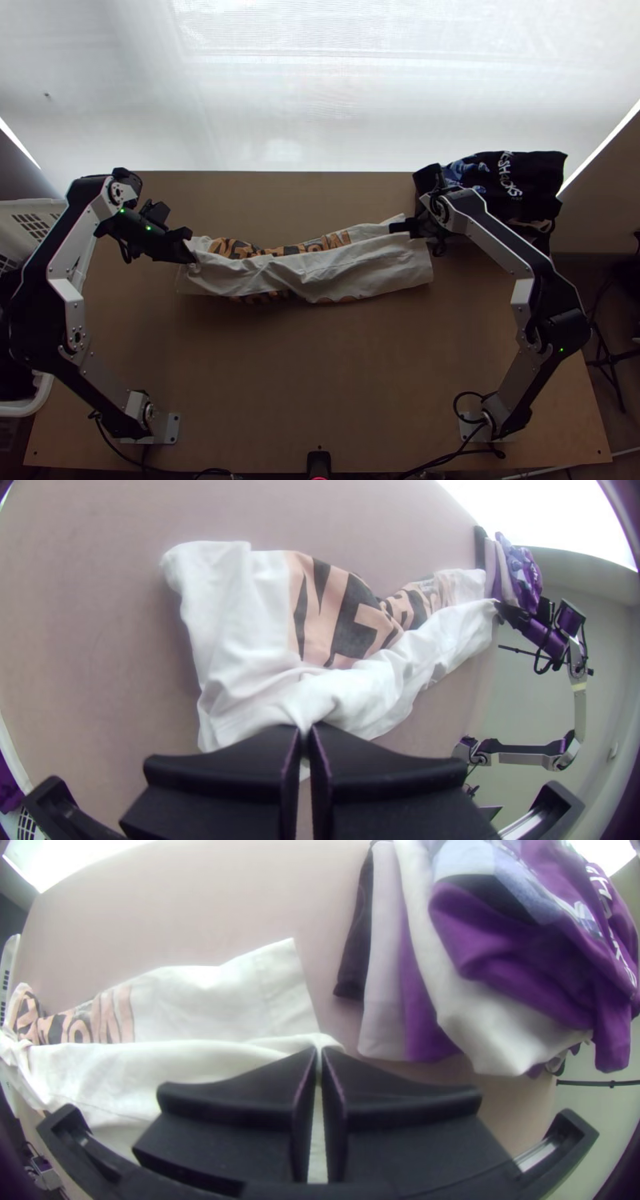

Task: Fold the t-shirt

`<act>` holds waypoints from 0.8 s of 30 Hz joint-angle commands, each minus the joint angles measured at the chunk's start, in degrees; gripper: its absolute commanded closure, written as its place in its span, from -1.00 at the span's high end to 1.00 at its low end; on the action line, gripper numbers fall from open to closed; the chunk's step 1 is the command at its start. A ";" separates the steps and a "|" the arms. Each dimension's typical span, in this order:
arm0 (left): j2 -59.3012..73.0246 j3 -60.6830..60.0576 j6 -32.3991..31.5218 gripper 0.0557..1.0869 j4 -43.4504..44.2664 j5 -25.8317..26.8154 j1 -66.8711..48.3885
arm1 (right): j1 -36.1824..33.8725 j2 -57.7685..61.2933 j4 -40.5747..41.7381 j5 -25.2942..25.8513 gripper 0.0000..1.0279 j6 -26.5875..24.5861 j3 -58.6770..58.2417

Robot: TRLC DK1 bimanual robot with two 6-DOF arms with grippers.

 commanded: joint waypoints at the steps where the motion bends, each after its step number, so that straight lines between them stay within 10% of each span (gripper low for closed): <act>1: 2.36 1.32 -0.17 -0.93 -0.42 -0.34 -0.28 | 0.48 -1.06 0.18 4.25 -0.94 1.08 -1.00; 10: 5.35 -2.28 -0.79 -0.93 1.69 -3.51 0.68 | -0.58 -5.81 1.76 7.07 -0.84 2.49 -4.43; 14: 4.74 -2.99 -0.79 -0.93 3.01 -3.51 0.24 | -1.28 -7.39 2.11 7.07 -0.38 1.70 -4.78; 18: 4.83 -2.72 -1.05 -0.93 4.33 -3.51 -0.28 | -1.72 -7.65 2.11 6.98 0.63 0.38 -5.05; 24: 4.91 -3.34 -1.05 -0.93 5.21 -3.51 -1.43 | -1.98 -11.96 2.11 6.98 0.92 -0.15 -5.66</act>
